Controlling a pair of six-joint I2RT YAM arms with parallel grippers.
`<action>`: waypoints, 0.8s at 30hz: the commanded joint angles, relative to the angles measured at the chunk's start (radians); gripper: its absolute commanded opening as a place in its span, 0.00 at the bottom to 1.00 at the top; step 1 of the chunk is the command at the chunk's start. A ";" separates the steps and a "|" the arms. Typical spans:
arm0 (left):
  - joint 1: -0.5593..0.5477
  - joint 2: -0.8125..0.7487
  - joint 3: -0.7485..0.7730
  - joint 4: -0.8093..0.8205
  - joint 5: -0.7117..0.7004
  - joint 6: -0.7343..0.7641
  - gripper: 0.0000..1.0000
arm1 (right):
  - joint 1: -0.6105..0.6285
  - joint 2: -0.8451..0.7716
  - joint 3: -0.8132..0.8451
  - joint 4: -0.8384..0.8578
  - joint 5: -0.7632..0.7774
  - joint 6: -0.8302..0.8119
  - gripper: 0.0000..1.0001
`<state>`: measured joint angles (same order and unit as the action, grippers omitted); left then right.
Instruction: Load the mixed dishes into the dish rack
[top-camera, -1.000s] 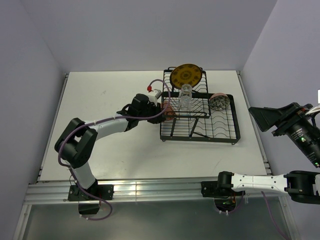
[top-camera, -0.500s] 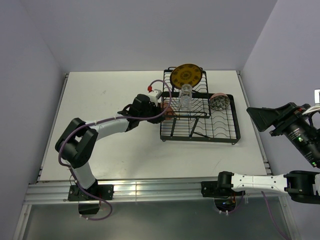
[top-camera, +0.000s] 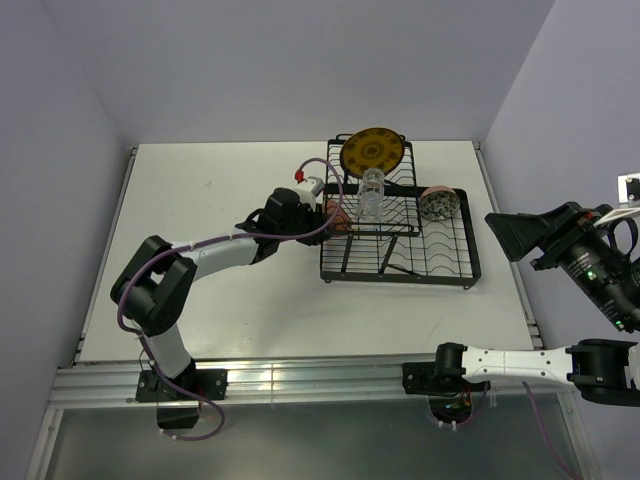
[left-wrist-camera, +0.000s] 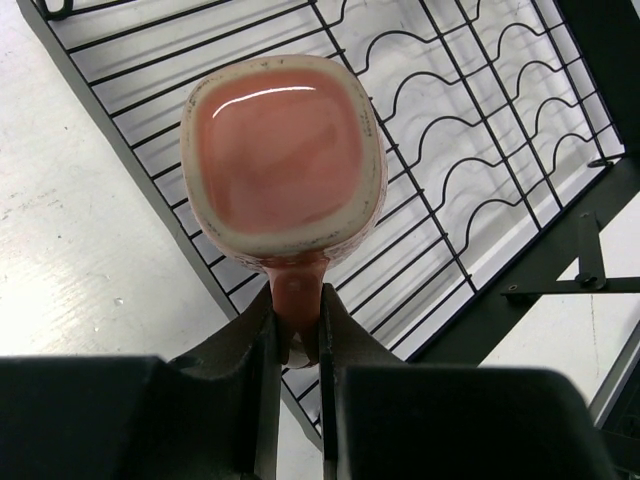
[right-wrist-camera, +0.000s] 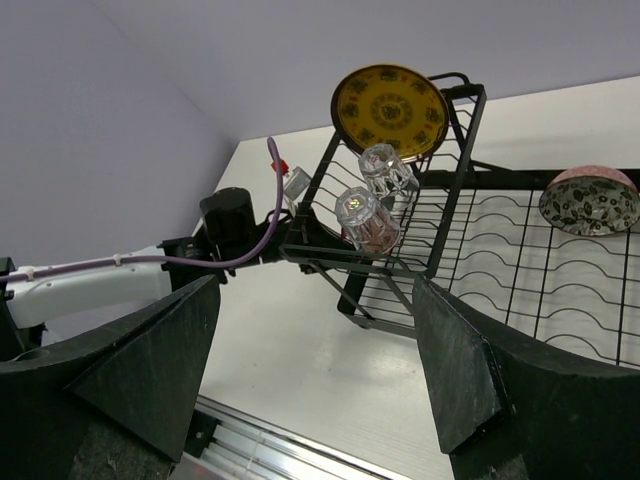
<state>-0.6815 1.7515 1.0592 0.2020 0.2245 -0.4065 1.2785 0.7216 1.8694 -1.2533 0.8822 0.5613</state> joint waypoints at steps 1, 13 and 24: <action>-0.013 -0.001 0.002 0.125 0.045 0.009 0.00 | 0.002 0.027 0.027 -0.005 0.014 0.022 0.84; -0.013 0.002 0.053 0.062 0.044 0.143 0.00 | 0.002 0.039 0.025 -0.015 0.004 0.035 0.85; -0.013 0.022 0.031 0.082 0.044 0.135 0.11 | 0.004 0.059 0.042 -0.029 0.001 0.043 0.85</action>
<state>-0.6777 1.7691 1.0561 0.2131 0.2298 -0.3157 1.2785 0.7605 1.8980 -1.2762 0.8730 0.5869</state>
